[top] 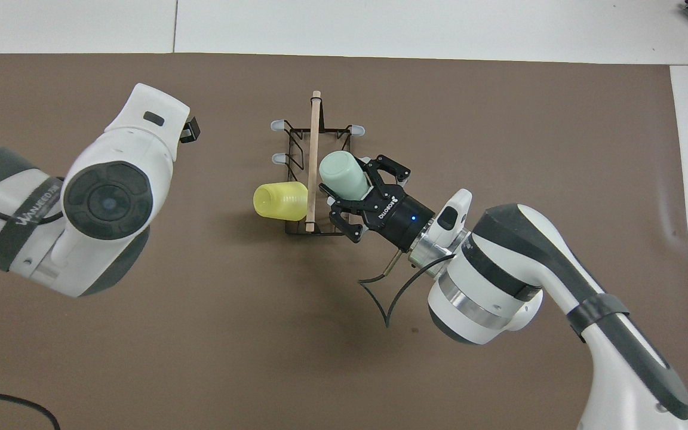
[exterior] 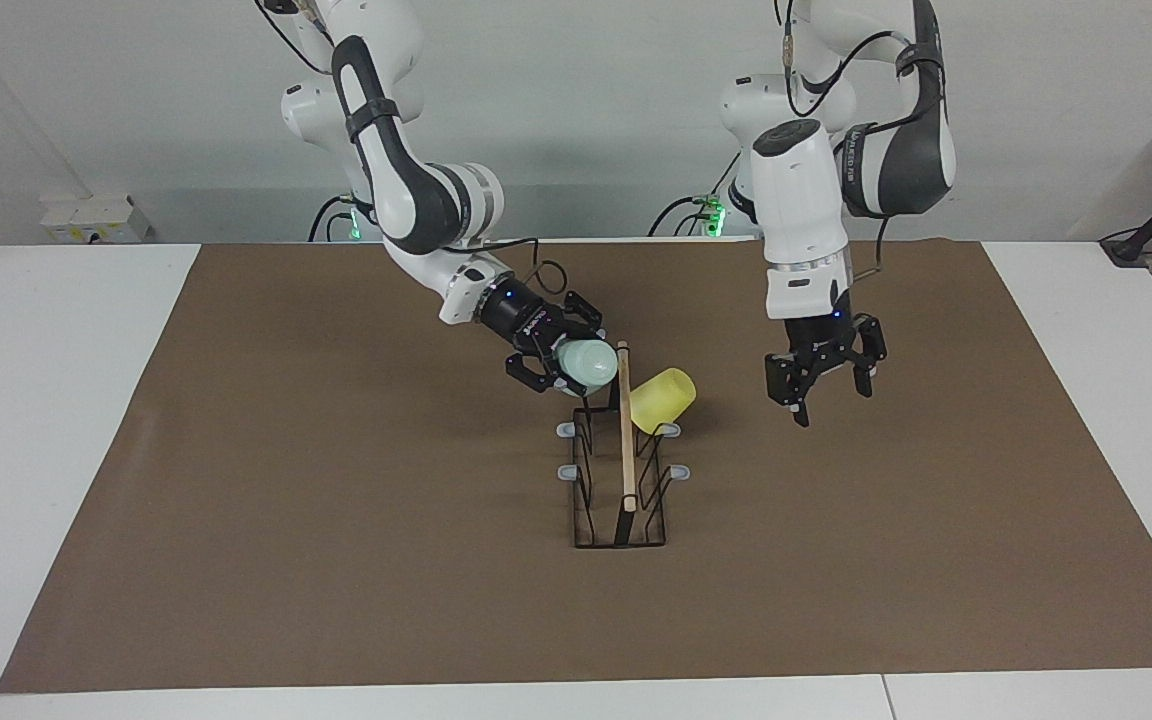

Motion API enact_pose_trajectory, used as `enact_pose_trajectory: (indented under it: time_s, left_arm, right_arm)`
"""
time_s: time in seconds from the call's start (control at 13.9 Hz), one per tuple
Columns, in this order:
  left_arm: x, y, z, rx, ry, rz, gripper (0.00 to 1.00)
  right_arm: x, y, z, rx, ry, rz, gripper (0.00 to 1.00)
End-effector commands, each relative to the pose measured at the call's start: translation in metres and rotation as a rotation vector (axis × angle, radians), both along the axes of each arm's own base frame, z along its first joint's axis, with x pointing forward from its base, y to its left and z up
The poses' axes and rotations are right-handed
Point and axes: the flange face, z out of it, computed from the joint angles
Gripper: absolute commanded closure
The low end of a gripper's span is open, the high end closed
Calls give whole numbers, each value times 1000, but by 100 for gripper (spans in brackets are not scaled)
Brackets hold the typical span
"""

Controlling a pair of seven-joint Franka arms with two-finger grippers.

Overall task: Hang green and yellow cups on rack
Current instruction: 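Hang the green cup on a rack peg and open the right gripper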

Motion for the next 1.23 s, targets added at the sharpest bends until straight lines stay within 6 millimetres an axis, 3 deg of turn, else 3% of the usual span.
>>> enact_pose_trajectory:
  time_s: [0.0,0.36,0.72,0.87,0.94,1.01,1.08,1.15]
  left_arm:
    - [4,38,22,-36,46,-79,0]
    - [4,110,44,-111,129,-195,0]
    - [4,159,69,-145,254,-323,0]
    - [2,168,84,-159,289,-330,0]
    - [0,173,86,-159,313,-333,0]
    - [-6,176,88,-156,349,-355,0]
    - [-10,185,89,-156,384,-365,0]
    - [-14,188,96,-159,412,-372,0]
  right_arm:
    - [-2,1,-7,5,22,-8,82]
    - [-11,3,-47,17,10,-5,82]
    - [-26,-3,-64,-9,53,-18,82]
    - [-40,-10,-73,-20,72,-14,82]
    - [-41,-11,-74,-24,74,-16,75]
    - [-42,-12,-75,-27,81,-19,55]
    - [-40,-14,-75,-19,91,-27,10]
    - [-40,-13,-73,-14,95,-28,0]
